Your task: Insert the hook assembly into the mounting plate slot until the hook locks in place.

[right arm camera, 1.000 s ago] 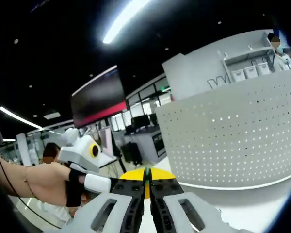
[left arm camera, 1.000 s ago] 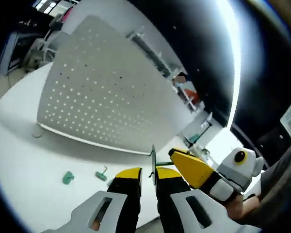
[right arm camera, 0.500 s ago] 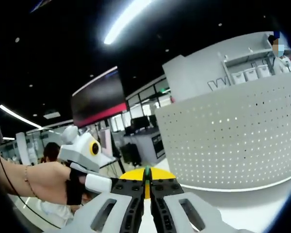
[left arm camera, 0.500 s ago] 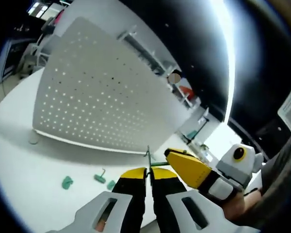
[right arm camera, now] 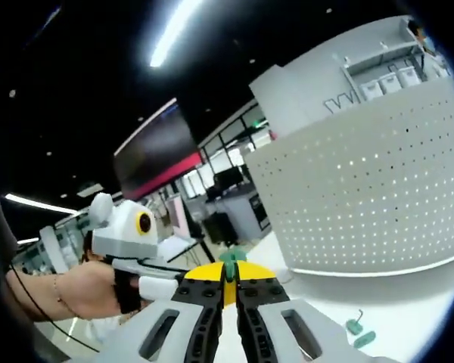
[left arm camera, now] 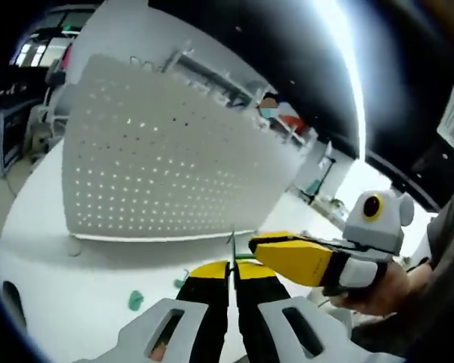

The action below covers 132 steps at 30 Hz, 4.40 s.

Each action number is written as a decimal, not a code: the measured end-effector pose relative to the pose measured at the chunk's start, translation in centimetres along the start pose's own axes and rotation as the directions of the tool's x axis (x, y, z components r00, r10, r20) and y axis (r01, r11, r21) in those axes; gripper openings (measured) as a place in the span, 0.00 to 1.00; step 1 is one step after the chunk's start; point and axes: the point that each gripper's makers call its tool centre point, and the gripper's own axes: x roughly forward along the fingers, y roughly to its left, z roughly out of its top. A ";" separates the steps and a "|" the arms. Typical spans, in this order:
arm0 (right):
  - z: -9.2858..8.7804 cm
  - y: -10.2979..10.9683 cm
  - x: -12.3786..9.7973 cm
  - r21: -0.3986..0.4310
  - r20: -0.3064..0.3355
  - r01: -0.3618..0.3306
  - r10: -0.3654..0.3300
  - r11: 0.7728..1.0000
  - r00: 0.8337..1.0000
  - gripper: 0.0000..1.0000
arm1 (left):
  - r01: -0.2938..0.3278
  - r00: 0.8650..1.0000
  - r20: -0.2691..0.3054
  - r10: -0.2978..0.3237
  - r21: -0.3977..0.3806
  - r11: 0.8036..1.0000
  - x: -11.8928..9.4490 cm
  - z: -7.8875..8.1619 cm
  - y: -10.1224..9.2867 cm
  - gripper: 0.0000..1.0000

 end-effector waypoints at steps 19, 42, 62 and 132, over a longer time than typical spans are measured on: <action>0.5 0.4 0.0 0.070 -0.022 -0.041 0.042 0.997 0.999 0.05 | -0.117 0.993 0.023 0.115 0.250 0.961 -0.8 1.0 0.5 0.01; 0.4 0.1 0.4 0.227 0.002 0.014 -0.015 0.974 1.000 0.01 | -0.136 0.991 0.057 0.125 0.279 0.951 -0.9 1.6 0.0 0.01; -0.2 0.7 0.3 0.168 -0.038 -0.018 0.025 0.986 0.999 0.00 | -0.088 0.996 0.034 0.082 0.352 0.932 -1.4 0.9 -0.2 0.04; 15.9 -21.8 0.5 -0.259 0.388 0.649 -0.538 0.715 0.748 0.00 | -0.080 0.997 -0.004 0.082 0.172 0.982 -1.1 -0.7 2.4 0.99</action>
